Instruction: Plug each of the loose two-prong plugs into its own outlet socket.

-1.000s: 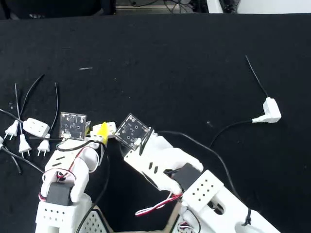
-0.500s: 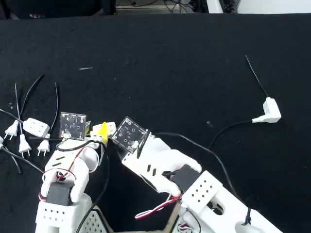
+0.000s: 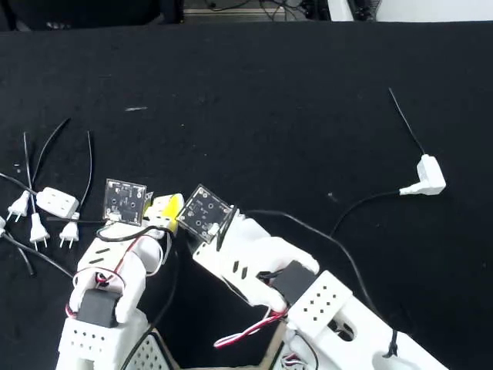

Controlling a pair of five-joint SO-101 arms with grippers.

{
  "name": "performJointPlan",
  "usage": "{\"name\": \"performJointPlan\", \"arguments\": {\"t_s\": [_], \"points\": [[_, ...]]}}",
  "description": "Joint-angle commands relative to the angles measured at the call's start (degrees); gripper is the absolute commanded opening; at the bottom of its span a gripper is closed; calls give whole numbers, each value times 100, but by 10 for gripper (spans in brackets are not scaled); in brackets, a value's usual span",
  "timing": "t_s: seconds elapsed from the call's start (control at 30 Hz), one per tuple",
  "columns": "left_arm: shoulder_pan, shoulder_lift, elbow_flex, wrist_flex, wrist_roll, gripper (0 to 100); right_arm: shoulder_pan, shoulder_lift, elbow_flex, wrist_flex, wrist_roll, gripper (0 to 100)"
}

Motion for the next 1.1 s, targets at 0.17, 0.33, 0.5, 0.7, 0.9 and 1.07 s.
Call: {"name": "performJointPlan", "arguments": {"t_s": [0.17,0.33,0.5,0.7,0.9,1.07], "points": [[92,26,-31,-88,-53,152,-44,-189,-690,158,-62,10],[119,26,136,-281,-53,152,-44,-189,-690,158,-62,10],[92,26,145,-308,-53,152,-44,-189,-690,158,-62,10],[13,26,48,-281,-53,152,123,-154,-681,158,-62,10],[-927,18,-426,-264,9,152,633,-154,-593,149,-62,10],[-1437,35,-576,-273,9,152,914,-145,-646,185,-273,10]]}}
